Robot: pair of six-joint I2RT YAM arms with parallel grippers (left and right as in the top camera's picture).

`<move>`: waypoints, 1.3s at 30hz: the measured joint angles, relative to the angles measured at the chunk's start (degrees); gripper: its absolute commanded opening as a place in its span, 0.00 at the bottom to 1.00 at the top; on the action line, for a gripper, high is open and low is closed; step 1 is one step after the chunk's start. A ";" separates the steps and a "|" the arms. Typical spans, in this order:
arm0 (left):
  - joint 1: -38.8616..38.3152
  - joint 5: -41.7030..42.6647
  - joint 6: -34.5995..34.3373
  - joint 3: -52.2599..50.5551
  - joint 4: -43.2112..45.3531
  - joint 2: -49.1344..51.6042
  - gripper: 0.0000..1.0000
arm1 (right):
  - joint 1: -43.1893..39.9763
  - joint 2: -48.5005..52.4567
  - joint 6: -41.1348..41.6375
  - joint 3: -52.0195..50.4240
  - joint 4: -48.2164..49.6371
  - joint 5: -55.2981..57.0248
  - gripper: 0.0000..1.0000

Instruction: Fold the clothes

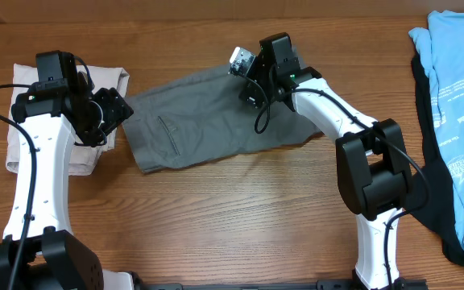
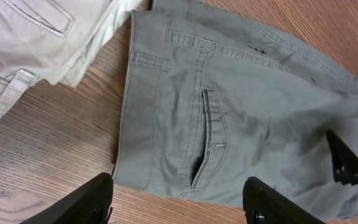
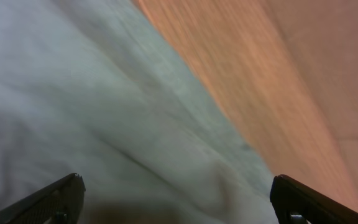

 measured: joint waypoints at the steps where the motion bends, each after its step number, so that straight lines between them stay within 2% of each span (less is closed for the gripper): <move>1: 0.00 0.00 0.00 0.00 0.00 0.00 0.70 | 0.07 0.00 -0.39 0.00 -0.11 1.33 1.00; 8: 0.00 -0.17 0.00 0.00 0.09 0.00 0.71 | 0.87 -0.13 1.18 0.02 -6.60 8.44 1.00; 14: -0.07 -0.20 0.00 0.00 0.00 0.00 0.72 | 1.16 -0.39 -2.10 6.91 -19.80 5.27 1.00; 19: -0.87 -0.20 0.00 0.00 0.00 0.00 0.73 | -0.02 -1.38 -3.67 13.90 -17.53 0.31 1.00; 29: -3.08 -2.16 0.00 0.00 0.00 0.00 0.75 | -2.67 1.11 -7.34 14.84 -18.62 -8.35 0.98; 33: -3.17 -2.73 0.00 0.00 0.00 0.00 0.76 | -2.54 5.84 -10.10 14.84 -18.62 -9.62 0.93; 36: -3.17 -2.80 0.02 0.00 0.00 0.00 0.77 | -2.47 8.59 -11.72 14.71 -17.66 -10.51 0.86; 39: -3.17 -2.82 0.02 0.00 0.00 0.00 0.77 | -2.47 9.01 -12.26 14.64 -15.82 -11.08 0.65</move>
